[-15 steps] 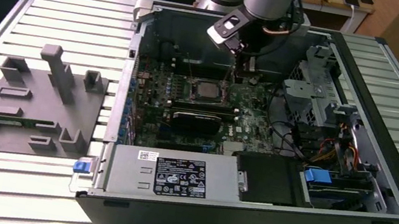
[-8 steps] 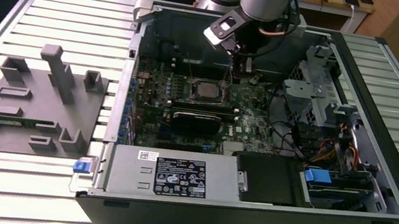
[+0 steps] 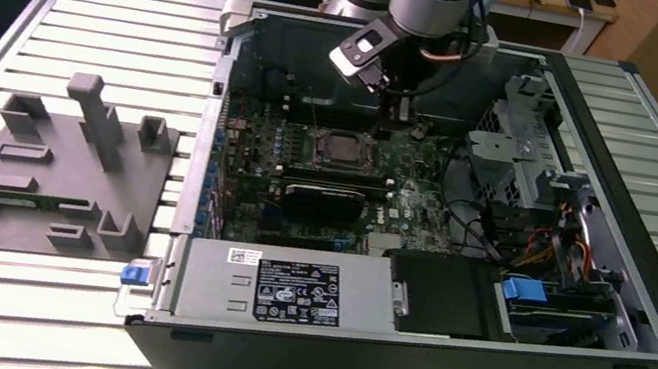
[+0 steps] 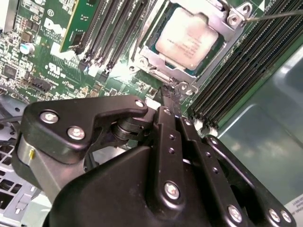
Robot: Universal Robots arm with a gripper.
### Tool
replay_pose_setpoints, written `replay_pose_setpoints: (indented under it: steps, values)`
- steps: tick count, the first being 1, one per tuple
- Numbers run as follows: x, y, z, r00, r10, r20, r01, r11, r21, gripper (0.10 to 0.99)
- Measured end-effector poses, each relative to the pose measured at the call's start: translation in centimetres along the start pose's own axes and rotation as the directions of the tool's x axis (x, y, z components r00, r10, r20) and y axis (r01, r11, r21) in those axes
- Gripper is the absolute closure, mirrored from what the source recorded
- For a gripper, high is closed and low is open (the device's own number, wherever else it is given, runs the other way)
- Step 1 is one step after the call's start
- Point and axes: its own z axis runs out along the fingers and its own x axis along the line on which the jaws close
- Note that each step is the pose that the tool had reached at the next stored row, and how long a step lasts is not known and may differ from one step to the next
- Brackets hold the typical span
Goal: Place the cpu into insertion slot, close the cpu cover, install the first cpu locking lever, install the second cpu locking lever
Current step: 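Close the cpu cover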
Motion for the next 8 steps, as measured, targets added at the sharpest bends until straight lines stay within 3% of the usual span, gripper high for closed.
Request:
replay_pose_setpoints:
  steps: [8]
  values:
    - [0.01,-0.71,0.57,1.0000,0.000,0.0002,0.000,1.0000,0.000,0.980]
